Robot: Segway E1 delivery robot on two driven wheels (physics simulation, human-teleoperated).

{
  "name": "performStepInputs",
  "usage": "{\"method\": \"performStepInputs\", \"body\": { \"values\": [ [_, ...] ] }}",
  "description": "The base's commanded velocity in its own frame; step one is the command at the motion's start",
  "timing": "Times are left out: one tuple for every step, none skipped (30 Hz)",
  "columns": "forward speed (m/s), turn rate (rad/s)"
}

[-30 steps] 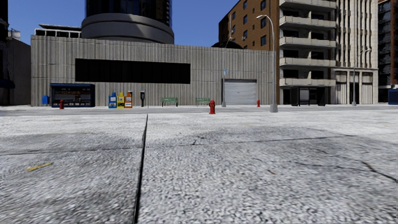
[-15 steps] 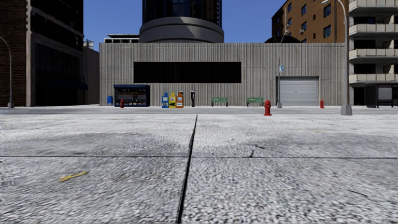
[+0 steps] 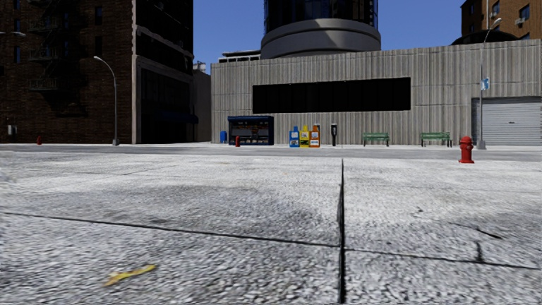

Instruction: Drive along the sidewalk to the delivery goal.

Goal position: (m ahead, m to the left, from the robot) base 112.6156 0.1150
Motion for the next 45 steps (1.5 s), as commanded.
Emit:
{"method": "performStepInputs", "body": {
  "values": [
    [1.72,0.63],
    [1.73,0.63],
    [1.74,0.63],
    [1.74,0.63],
    [1.74,0.63],
    [1.74,0.63],
    [1.74,0.63],
    [1.74,0.63],
    [1.74,0.63],
    [1.74,0.63],
    [1.74,0.63],
    [1.75,0.63],
    [1.80,0.63],
    [1.88,0.63],
    [1.91,0.63],
    [1.91,0.63],
    [2.00,0.63],
    [2.00,0.63],
    [2.00,0.63],
    [2.00,0.63],
    [2.00,0.63],
    [2.00,0.63],
    [2.00,0.63],
    [2.00,0.63],
    [2.00,0.63],
    [2.00,0.63],
    [2.00,0.63],
    [2.00,0.63],
    [2.00,0.63],
    [2.00,0.63],
    [2.00,0.63],
    [2.00,0.63],
    [2.00,0.63],
    [2.00,0.63],
    [2.00,0.63],
    [2.00,0.63],
    [2.00,0.63],
    [2.00,0.63],
    [2.00,0.63],
    [2.00,0.63],
    [2.00,0.63],
    [2.00,0.62],
    [2.00,0.62],
    [2.00,0.61],
    [2.00,0.59]
  ]
}}
